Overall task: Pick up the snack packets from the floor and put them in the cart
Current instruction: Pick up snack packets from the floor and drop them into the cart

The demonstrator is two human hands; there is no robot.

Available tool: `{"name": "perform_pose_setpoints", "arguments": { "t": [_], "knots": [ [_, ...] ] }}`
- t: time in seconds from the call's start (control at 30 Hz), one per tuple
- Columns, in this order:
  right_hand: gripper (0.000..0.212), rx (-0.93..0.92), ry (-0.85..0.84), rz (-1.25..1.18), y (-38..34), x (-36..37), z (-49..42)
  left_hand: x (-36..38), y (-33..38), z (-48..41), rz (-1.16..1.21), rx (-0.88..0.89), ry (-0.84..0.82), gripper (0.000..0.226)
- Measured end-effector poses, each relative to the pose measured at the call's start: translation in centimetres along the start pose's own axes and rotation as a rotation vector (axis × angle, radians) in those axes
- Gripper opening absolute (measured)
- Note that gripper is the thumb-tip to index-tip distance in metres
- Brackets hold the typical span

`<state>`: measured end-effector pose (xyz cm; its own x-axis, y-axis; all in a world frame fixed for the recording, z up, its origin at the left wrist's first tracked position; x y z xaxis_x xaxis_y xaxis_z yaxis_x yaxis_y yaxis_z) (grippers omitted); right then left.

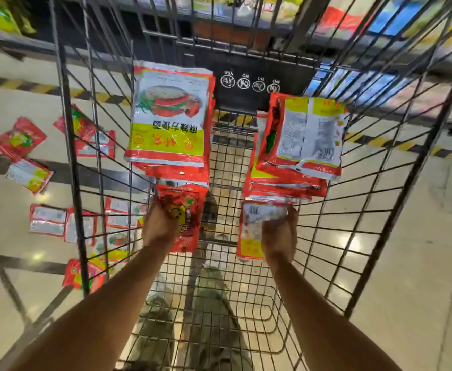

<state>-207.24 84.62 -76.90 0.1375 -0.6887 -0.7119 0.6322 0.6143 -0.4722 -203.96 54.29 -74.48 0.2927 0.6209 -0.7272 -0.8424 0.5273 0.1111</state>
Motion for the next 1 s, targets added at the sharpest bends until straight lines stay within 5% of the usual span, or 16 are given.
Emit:
{"name": "perform_pose_setpoints", "arguments": {
  "t": [0.17,0.27,0.5,0.73,1.0],
  "knots": [
    [0.072,-0.074,0.001,0.215,-2.3,-0.6,3.5,-0.6,0.2,2.8,-0.060,0.098,0.054,0.067],
    [0.078,-0.117,-0.046,0.346,-4.1,-2.3,6.1,-3.1,0.8,6.1,-0.207,0.312,0.108,0.083],
    [0.078,-0.508,0.029,0.413,-12.3,-9.2,13.6,-13.0,1.0,14.8,-0.448,0.730,0.315,0.078],
    [0.076,-0.797,0.061,0.496,-21.9,-12.0,24.7,-24.9,-7.4,19.8,-0.411,0.690,0.486,0.073],
    [0.080,-1.028,0.066,0.538,-27.8,-7.2,43.6,-33.9,-28.1,22.3,-0.416,0.511,0.594,0.077]
  ]
}}
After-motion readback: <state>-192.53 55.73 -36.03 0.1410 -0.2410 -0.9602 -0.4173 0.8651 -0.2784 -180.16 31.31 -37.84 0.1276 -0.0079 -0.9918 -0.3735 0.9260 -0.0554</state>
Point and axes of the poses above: each hand's wrist, its own z-axis away from the middle knuckle, its own x-axis out of the palm, y = z × x, the point moved 6 cm from there along -z, towards the middle knuckle, and after that the axes turned 10 degrees about -z, right-handed, at the moved point
